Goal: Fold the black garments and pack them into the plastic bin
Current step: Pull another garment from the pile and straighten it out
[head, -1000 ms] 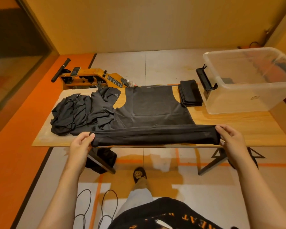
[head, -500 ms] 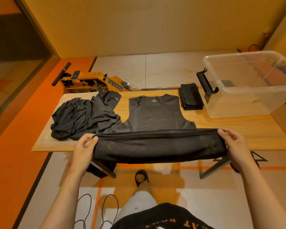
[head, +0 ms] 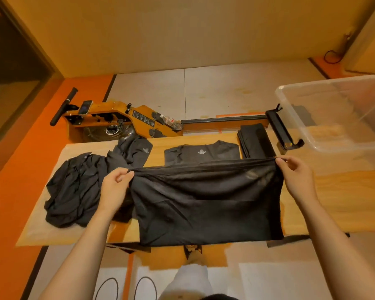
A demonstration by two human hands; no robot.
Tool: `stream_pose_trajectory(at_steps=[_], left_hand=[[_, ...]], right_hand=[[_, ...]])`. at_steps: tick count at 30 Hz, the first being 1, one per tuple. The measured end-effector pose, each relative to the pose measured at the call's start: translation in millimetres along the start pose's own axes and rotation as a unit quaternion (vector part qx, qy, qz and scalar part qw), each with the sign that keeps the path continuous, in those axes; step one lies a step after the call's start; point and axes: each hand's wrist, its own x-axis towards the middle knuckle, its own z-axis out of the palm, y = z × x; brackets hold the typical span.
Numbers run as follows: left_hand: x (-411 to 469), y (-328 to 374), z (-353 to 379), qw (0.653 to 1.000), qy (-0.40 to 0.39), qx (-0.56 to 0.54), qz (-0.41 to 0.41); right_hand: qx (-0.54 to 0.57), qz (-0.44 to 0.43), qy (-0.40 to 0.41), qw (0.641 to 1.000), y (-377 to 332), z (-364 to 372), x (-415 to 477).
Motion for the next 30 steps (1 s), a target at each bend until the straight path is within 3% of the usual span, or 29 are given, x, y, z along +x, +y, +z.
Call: stream_pose_trajectory(at_steps=[6, 10, 17, 21, 26, 30], left_hand=[[143, 7, 47, 0.999, 0.016, 0.038, -0.033], [183, -5, 68, 0.992, -0.017, 0.101, -0.08], [73, -53, 84, 0.953, -0.106, 0.265, 0.1], [3, -92, 86, 0.911, -0.144, 0.33, 0.202], [-47, -122, 77, 0.882, -0.163, 0.392, 0.204], [-55, -125, 74, 0.84, -0.19, 0.471, 0.193]], right_hand=[[-0.107, 0.016, 0.062, 0.992, -24, 70, 92], [-0.165, 0.069, 0.024, 0.984, -20, 111, 128], [-0.283, -0.024, -0.053, 0.957, 51, 121, 48], [-0.329, -0.018, -0.066, 0.942, 89, 99, -4], [-0.334, 0.022, -0.016, 0.942, 109, 76, -41], [-0.33, 0.04, -0.009, 0.943, 102, 62, -38]])
